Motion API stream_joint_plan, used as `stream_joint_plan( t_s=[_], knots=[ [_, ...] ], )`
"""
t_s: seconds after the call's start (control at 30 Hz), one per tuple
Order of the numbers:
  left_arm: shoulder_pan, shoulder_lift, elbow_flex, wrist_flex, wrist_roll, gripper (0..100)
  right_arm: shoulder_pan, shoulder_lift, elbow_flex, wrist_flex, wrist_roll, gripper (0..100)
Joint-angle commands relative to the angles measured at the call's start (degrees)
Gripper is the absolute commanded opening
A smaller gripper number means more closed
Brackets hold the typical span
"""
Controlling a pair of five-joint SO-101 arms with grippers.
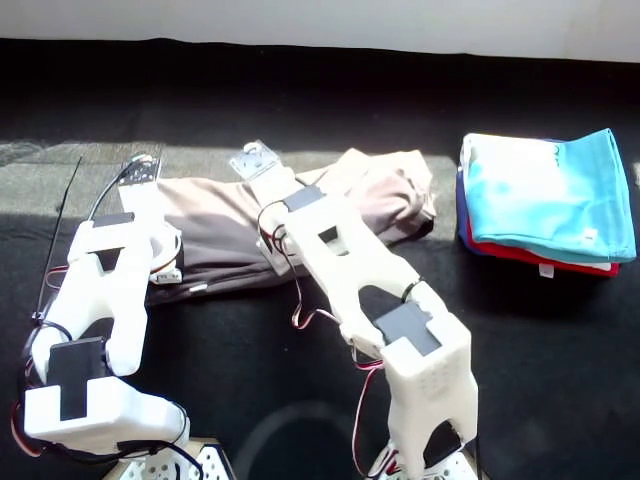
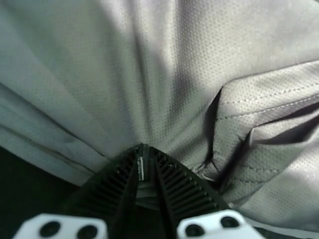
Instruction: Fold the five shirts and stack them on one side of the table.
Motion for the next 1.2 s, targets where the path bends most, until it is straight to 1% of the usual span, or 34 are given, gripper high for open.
stream_joint_plan(
  t_s=[0.0, 0.17, 0.2, 0.27, 0.33, 0.4, 0.47, 0.53, 0.6, 0.7, 0.83, 1.07, 1.17],
  knots=[
    [-1.5, 0.6, 0.0, -1.6, 0.2, 1, 0.2, -4.0, -1.6, 1.7, 0.0, 0.9],
    [-1.5, 0.0, -0.8, -1.3, 0.2, 1, 4.2, -3.9, -10.6, 2.1, 0.0, 1.2],
    [-1.5, -0.1, -1.6, 0.2, 0.2, 1, 5.1, -3.8, -13.1, 2.1, 0.0, 1.3],
    [-1.5, -1.5, -4.2, 6.1, 0.2, 1, 6.7, -3.8, -18.2, 2.4, 0.0, 1.8],
    [-1.5, -4.1, -8.0, 12.7, 0.2, 1, 8.3, -3.9, -22.9, 3.9, 0.0, 5.6],
    [-2.8, -7.4, -12.9, 19.3, 0.2, 1, 9.9, -3.9, -29.1, 7.8, -0.1, 9.9],
    [-4.6, -10.7, -18.8, 24.4, 0.2, 2, 11.5, -3.9, -36.1, 12.8, -0.1, 11.3],
    [-7.0, -13.0, -24.6, 27.8, 0.2, 6, 13.3, -3.9, -43.3, 18.2, 0.0, 11.3],
    [-9.0, -12.7, -29.1, 29.5, 0.2, 13, 15.2, -3.9, -50.5, 24.6, 0.1, 11.3],
    [-10.2, -8.6, -32.0, 29.8, 0.2, 22, 17.1, -3.8, -59.8, 33.4, 0.3, 11.3],
    [-10.1, 1.1, -34.9, 29.2, 0.4, 22, 17.2, -3.8, -67.2, 42.2, 5.3, 11.3],
    [-10.1, 18.5, -46.2, 28.8, 0.3, 22, 19.8, -4.1, -68.4, 42.9, 5.6, 11.2],
    [-10.1, 24.7, -51.9, 29.3, 0.3, 22, 20.5, -7.1, -67.2, 42.9, 5.5, 11.2]
  ],
)
